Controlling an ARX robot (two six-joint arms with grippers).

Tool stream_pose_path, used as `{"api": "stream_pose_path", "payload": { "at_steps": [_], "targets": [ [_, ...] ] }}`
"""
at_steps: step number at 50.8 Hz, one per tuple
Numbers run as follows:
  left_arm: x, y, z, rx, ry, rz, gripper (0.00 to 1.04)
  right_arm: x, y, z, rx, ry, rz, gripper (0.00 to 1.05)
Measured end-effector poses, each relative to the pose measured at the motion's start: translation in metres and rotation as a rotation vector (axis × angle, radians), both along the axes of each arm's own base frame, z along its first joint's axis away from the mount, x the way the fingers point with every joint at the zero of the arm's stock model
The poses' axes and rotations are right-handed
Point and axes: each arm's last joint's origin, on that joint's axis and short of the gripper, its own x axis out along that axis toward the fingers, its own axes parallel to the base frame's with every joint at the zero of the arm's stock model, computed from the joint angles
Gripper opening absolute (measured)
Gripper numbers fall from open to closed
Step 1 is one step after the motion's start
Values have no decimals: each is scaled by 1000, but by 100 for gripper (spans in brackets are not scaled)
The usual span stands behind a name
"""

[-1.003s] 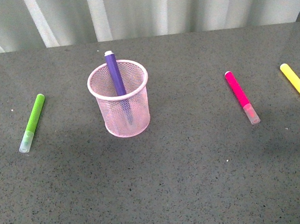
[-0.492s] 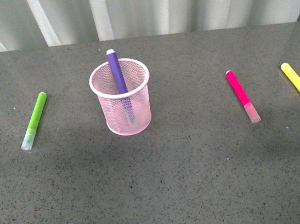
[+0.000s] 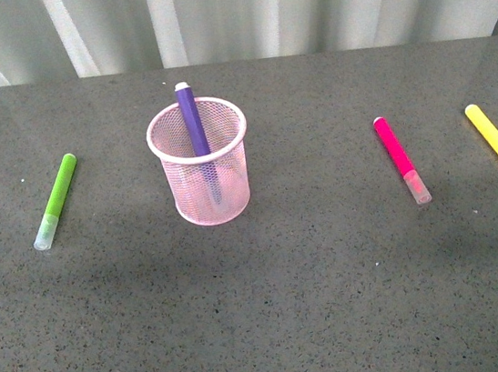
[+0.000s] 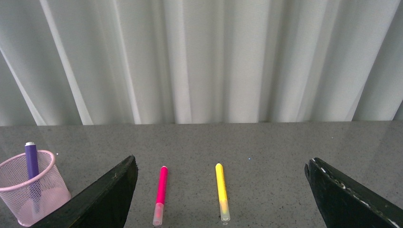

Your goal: Insert purple and pink pens into pink cup

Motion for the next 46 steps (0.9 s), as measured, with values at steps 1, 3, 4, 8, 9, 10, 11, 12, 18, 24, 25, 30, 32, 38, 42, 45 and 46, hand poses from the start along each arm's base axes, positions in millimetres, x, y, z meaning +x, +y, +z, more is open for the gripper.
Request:
{"api": "stream_pose_path", "payload": {
  "at_steps": [1, 3, 4, 8, 9, 10, 11, 12, 18, 24, 25, 30, 32, 38, 42, 45, 46],
  "targets": [
    [0, 0, 0, 0, 0, 0, 4, 0, 0, 0, 0, 0, 0, 98],
    [-1, 0, 0, 0, 1, 0, 4, 0, 0, 0, 0, 0, 0, 98],
    [-1, 0, 0, 0, 1, 0, 4, 0, 0, 0, 0, 0, 0, 98],
    [-2, 0, 0, 0, 1, 0, 4, 0, 0, 0, 0, 0, 0, 98],
    [-3, 0, 0, 0, 1, 0, 4, 0, 0, 0, 0, 0, 0, 98],
    [-3, 0, 0, 0, 0, 0, 4, 0, 0, 0, 0, 0, 0, 98],
    [-3, 0, 0, 0, 0, 0, 4, 0, 0, 0, 0, 0, 0, 98],
    [-4, 0, 0, 0, 1, 0, 4, 0, 0, 0, 0, 0, 0, 98],
    [-12, 0, -5, 0, 35, 0, 4, 0, 0, 0, 0, 0, -1, 98],
    [-15, 0, -3, 0, 4, 0, 4, 0, 0, 0, 0, 0, 0, 98],
    [-15, 0, -3, 0, 5, 0, 4, 0, 0, 0, 0, 0, 0, 98],
    [-15, 0, -4, 0, 8, 0, 4, 0, 0, 0, 0, 0, 0, 98],
    [-15, 0, -4, 0, 8, 0, 4, 0, 0, 0, 0, 0, 0, 98],
    [-15, 0, -4, 0, 8, 0, 26, 0, 0, 0, 0, 0, 0, 98],
    [-15, 0, -4, 0, 8, 0, 42, 1, 0, -1, 10, 58, -32, 98],
    [-15, 0, -4, 0, 8, 1, 56, 11, -3, 3, 1, 343, -139, 98],
    [-15, 0, -4, 0, 8, 0, 62, 18, -3, 5, -3, 390, -144, 98]
  ]
}}
